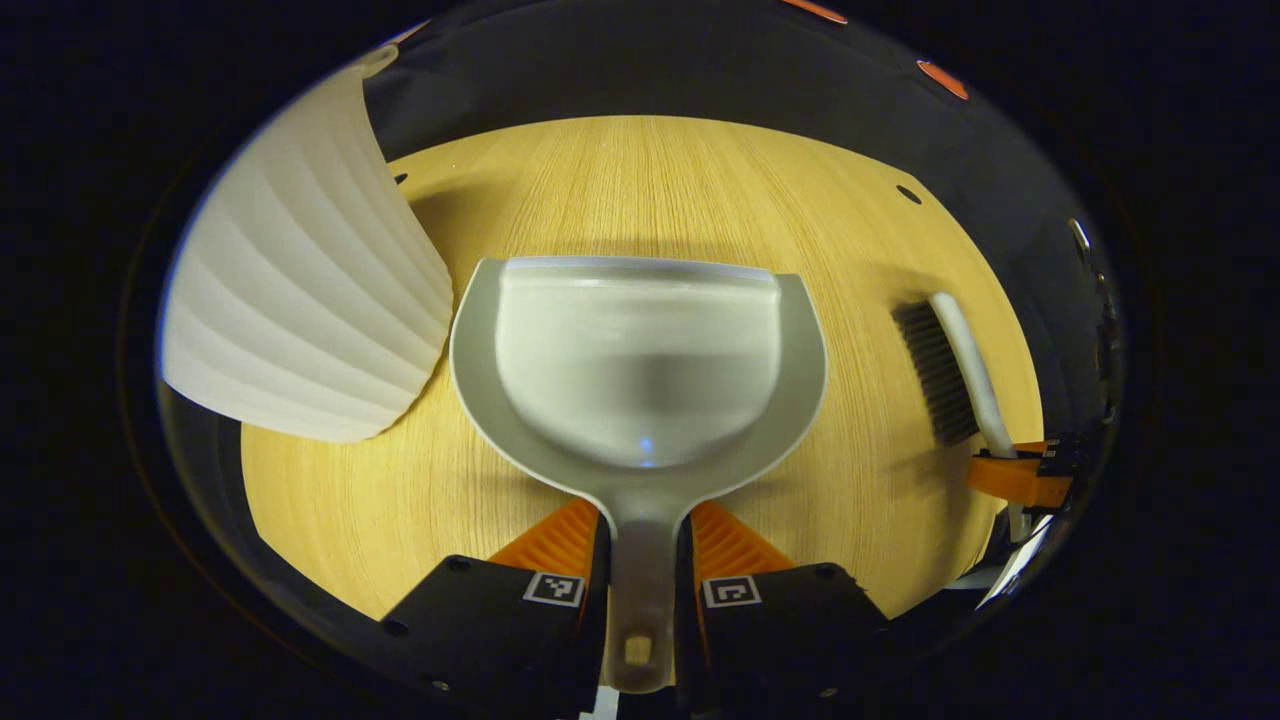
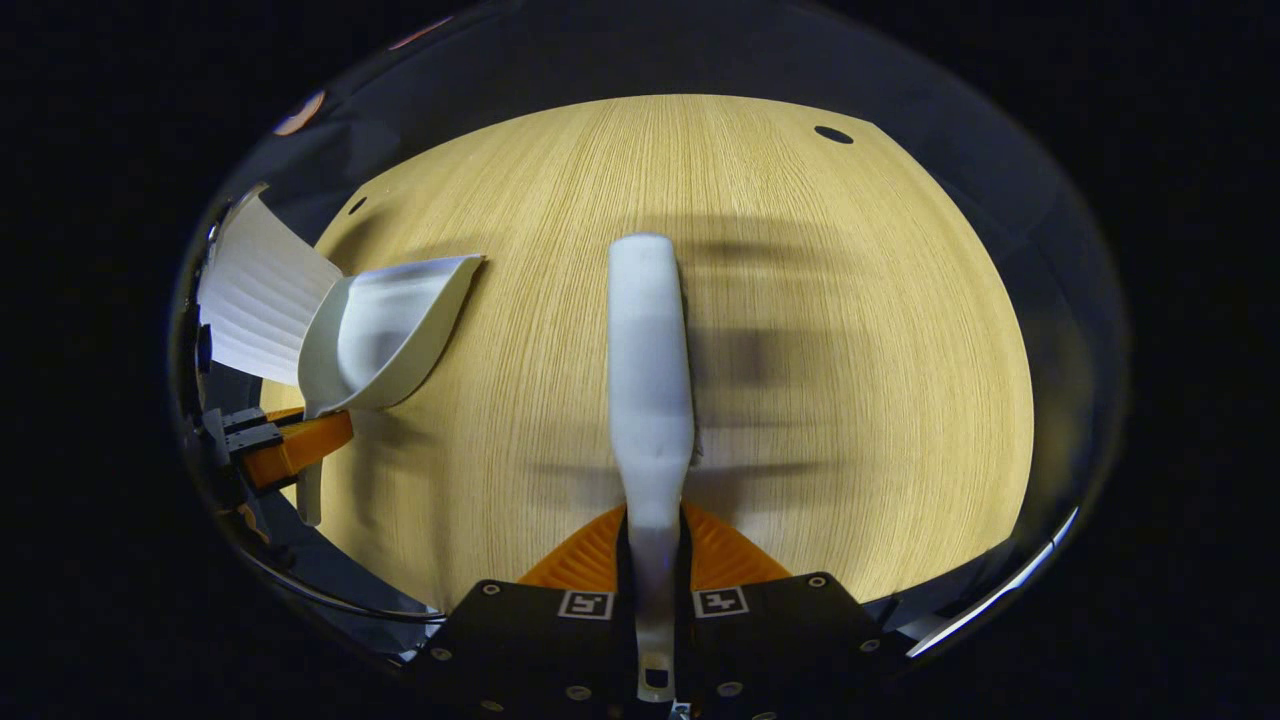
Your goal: Pick up the small broom and dustpan from the desktop, sweep the trash into the dustpan with the broom, and then empty the trash into the garbage bin.
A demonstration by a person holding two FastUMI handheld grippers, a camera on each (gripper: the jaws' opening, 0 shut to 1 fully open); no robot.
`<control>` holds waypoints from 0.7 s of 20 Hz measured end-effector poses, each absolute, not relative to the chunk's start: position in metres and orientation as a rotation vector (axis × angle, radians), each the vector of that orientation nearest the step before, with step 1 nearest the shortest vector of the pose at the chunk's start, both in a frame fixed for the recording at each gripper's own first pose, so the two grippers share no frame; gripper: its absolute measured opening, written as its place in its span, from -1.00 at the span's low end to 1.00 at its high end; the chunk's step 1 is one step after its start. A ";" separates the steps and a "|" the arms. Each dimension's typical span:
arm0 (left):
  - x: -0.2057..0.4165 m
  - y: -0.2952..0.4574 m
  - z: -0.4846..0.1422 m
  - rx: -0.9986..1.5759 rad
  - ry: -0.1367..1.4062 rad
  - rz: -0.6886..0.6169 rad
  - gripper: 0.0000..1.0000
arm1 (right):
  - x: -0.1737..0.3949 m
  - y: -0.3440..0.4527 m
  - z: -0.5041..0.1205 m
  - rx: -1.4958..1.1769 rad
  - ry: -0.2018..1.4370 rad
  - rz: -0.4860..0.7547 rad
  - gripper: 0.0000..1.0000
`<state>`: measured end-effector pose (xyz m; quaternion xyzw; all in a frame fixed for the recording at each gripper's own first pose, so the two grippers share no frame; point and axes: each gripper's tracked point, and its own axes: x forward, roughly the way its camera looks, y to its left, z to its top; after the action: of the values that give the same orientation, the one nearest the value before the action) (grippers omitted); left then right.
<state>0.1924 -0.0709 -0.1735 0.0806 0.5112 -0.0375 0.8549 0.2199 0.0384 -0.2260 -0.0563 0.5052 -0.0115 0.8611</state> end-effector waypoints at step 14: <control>0.180 -0.086 -0.126 0.203 1.106 -0.115 0.68 | 0.225 0.034 -0.233 -0.131 1.021 -0.007 0.13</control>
<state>0.1799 -0.0862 -0.1258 0.0962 0.5242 -0.0543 0.8444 0.2247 0.0336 -0.2332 -0.0624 0.4881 -0.0032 0.8706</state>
